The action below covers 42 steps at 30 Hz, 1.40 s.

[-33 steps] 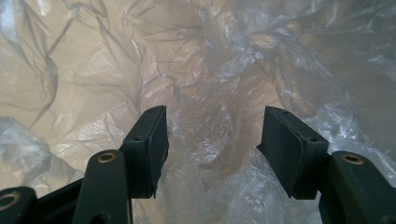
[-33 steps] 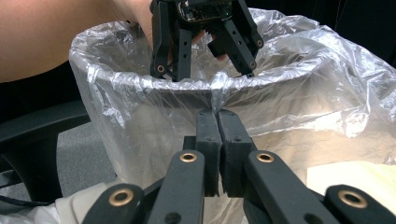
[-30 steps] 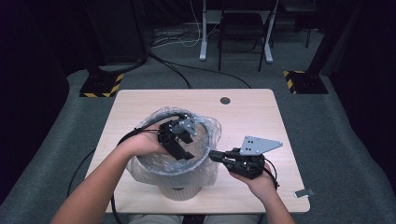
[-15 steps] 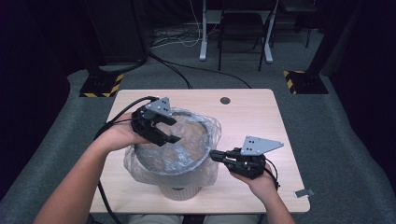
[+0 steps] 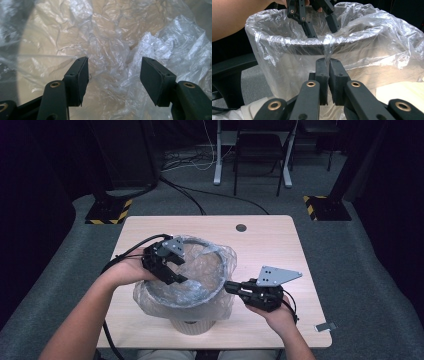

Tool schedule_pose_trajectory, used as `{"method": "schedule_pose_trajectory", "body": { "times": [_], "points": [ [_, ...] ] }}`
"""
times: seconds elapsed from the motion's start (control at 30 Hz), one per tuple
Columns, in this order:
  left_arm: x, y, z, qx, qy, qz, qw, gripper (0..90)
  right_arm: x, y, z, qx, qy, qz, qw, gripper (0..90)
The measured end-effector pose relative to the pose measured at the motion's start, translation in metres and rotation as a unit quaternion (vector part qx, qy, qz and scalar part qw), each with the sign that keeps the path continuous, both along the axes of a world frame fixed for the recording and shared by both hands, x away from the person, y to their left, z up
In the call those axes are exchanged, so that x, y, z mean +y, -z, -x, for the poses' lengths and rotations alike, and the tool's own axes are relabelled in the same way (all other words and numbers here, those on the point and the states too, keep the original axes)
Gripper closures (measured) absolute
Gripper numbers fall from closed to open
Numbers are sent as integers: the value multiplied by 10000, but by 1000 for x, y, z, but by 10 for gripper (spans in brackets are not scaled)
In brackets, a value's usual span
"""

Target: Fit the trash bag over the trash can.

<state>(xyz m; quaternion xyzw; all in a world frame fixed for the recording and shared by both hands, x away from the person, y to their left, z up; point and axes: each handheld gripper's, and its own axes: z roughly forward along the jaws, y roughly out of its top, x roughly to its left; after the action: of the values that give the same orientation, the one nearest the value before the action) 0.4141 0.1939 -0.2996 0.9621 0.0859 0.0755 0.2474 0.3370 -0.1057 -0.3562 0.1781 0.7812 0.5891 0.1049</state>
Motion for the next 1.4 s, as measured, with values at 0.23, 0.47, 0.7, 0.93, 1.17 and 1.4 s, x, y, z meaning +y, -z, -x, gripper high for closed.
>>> {"method": "schedule_pose_trajectory", "body": {
  "times": [0.23, 0.47, 0.7, 0.93, 1.17, 1.4],
  "points": [
    [-3, 8, 2, 160, 271, -257, 9992, 425, 0, 2, 0, -2, 16, 1, 10000, 857],
    [0, 5, 4, 63, 240, 31, 9997, 405, 0, 2, 1, -28, 29, 34, 10000, 857],
    [25, -16, 9, -258, 60, 945, 9952, 371, -4, -1, 3, -47, 40, 6, 10000, 855],
    [58, -34, 10, -611, -468, 1490, 9858, 366, -6, 0, 4, -34, 73, 19, 10000, 850],
    [87, -31, 9, -773, -900, 1901, 9746, 362, -12, -1, 7, -36, 87, 12, 10000, 788],
    [110, -23, 11, -846, -1226, 2256, 9628, 344, -22, -4, 8, 34, 216, -87, 9997, 663]
  ]
}}
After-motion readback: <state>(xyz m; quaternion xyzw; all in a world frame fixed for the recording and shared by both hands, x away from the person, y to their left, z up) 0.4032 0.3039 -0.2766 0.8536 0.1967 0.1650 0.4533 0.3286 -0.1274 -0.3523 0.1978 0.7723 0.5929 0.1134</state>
